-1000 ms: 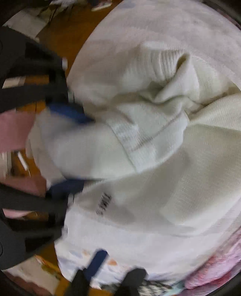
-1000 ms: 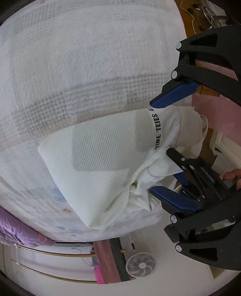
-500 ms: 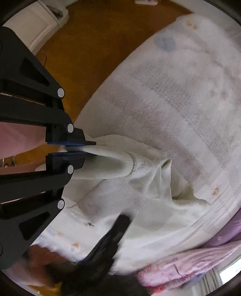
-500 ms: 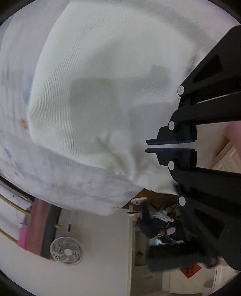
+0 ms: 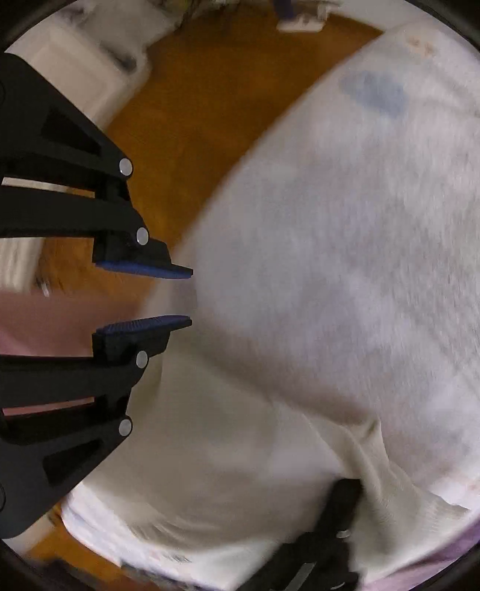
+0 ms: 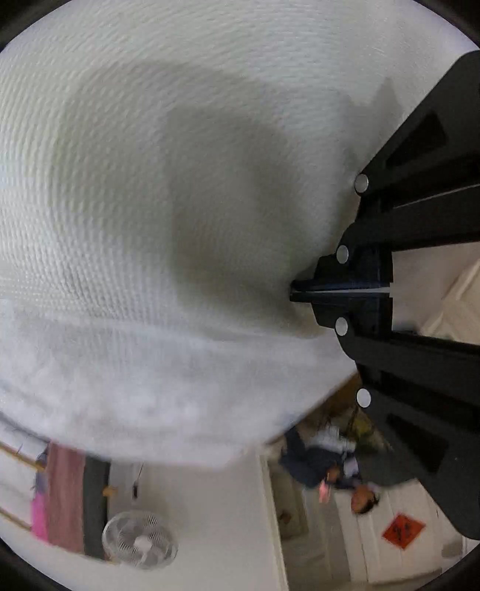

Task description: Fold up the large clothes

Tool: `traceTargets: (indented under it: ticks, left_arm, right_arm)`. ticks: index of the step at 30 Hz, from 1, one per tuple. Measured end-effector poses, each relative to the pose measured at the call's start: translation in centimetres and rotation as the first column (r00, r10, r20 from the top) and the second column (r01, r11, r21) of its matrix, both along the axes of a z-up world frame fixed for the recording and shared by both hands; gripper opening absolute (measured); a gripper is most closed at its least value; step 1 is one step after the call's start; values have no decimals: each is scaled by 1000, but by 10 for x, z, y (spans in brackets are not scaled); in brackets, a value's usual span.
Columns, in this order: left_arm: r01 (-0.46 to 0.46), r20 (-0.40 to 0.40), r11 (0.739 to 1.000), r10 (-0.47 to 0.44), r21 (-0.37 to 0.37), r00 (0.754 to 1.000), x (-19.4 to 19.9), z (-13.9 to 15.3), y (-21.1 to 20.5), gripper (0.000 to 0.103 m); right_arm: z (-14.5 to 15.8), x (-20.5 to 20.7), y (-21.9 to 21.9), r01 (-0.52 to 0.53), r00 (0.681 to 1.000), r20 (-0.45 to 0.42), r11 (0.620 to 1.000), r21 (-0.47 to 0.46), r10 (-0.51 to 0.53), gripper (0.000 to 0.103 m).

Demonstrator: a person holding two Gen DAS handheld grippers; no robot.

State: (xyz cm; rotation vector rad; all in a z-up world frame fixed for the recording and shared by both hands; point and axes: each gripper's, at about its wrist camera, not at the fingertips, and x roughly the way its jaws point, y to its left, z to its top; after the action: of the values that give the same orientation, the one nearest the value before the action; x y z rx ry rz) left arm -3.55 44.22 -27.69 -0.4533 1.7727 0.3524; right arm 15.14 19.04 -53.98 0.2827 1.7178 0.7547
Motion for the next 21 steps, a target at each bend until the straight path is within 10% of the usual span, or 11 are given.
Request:
traceTargets:
  ticks: [9, 17, 21]
  left_arm:
    - [99, 261, 991, -72, -93, 963, 56, 77, -25, 23]
    - [252, 313, 963, -212, -95, 926, 130, 8, -60, 14]
    - [235, 343, 950, -155, -206, 927, 143, -21, -43, 9]
  right_arm:
    - [44, 16, -11, 83, 996, 12, 987, 139, -85, 5]
    - [101, -5, -135, 309, 917, 299, 944, -115, -264, 1]
    - [23, -52, -169, 333, 942, 112, 916, -225, -315, 0]
